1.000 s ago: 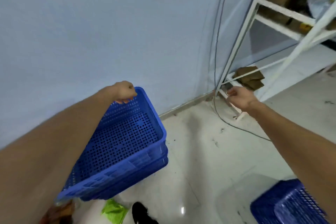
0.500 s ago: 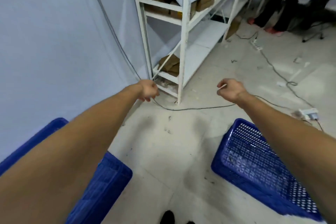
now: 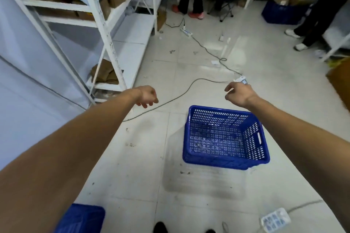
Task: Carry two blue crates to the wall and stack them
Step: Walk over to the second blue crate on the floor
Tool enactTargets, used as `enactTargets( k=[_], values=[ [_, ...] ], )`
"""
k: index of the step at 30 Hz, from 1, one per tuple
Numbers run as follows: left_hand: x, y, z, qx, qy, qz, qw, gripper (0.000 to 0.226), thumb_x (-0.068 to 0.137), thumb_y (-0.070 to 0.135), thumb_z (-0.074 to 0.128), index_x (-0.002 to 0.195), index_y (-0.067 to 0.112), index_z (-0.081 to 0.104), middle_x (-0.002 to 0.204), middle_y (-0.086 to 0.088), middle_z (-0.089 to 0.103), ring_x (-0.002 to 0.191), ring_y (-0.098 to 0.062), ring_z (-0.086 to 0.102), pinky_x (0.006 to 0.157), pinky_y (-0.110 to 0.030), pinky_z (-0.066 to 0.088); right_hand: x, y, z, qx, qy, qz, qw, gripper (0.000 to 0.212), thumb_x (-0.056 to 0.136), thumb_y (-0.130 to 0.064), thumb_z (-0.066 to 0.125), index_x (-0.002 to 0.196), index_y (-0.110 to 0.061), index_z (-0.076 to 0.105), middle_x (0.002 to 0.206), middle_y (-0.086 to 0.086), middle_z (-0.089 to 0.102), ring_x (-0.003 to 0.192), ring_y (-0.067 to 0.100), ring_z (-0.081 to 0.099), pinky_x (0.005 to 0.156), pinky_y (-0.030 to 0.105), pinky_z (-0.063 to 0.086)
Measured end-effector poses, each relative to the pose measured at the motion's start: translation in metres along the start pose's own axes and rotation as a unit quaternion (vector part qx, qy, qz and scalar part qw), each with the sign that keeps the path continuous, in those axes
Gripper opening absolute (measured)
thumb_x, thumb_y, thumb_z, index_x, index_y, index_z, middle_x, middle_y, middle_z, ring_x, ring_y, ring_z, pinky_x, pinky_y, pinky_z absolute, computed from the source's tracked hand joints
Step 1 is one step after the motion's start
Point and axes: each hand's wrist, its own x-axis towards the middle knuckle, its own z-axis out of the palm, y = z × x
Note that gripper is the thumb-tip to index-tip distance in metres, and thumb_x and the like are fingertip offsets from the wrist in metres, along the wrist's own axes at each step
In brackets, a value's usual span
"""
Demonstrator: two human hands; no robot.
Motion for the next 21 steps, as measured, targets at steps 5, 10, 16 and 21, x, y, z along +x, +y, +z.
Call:
enactTargets(
  k=[5, 10, 16, 21],
  values=[
    [0.016, 0.039, 0.010, 0.025, -0.016, 0.025, 0.999, 0.026, 0.098, 0.030, 0.062, 0.118, 0.014, 0.066, 0.115, -0.006, 0.074, 0.104, -0.029, 0.075, 0.084, -0.036, 0.055, -0.006, 0.050, -0.025, -0.019, 0.033, 0.040, 0.998, 0.031, 0.090, -0.023, 0.064, 0.121, -0.021, 0.069, 0.121, 0.012, 0.070, 0.107, 0.031, 0.059, 0.089, 0.034, 0.048],
    [0.027, 0.081, 0.025, 0.050, -0.024, 0.047, 0.997, 0.024, 0.098, 0.031, 0.062, 0.114, 0.014, 0.067, 0.113, -0.006, 0.074, 0.095, -0.027, 0.073, 0.081, -0.035, 0.053, -0.011, 0.092, -0.038, 0.001, 0.034, 0.078, 0.996, 0.035, 0.089, -0.023, 0.064, 0.124, -0.024, 0.069, 0.124, 0.013, 0.069, 0.104, 0.029, 0.062, 0.091, 0.033, 0.051],
    [0.034, 0.132, 0.058, 0.082, -0.027, 0.062, 0.994, 0.026, 0.099, 0.030, 0.061, 0.117, 0.012, 0.066, 0.114, -0.007, 0.073, 0.100, -0.027, 0.072, 0.080, -0.036, 0.052, -0.020, 0.153, -0.049, 0.008, 0.033, 0.098, 0.995, 0.036, 0.089, -0.023, 0.065, 0.124, -0.024, 0.068, 0.128, 0.013, 0.068, 0.109, 0.032, 0.063, 0.094, 0.038, 0.054],
    [0.038, 0.179, 0.094, 0.122, -0.028, 0.064, 0.990, 0.029, 0.098, 0.029, 0.062, 0.119, 0.011, 0.068, 0.106, -0.005, 0.072, 0.093, -0.024, 0.061, 0.075, -0.034, 0.050, -0.021, 0.222, -0.065, 0.028, 0.035, 0.116, 0.992, 0.033, 0.088, -0.021, 0.065, 0.120, -0.023, 0.069, 0.122, 0.013, 0.072, 0.108, 0.032, 0.062, 0.089, 0.033, 0.052]
  ],
)
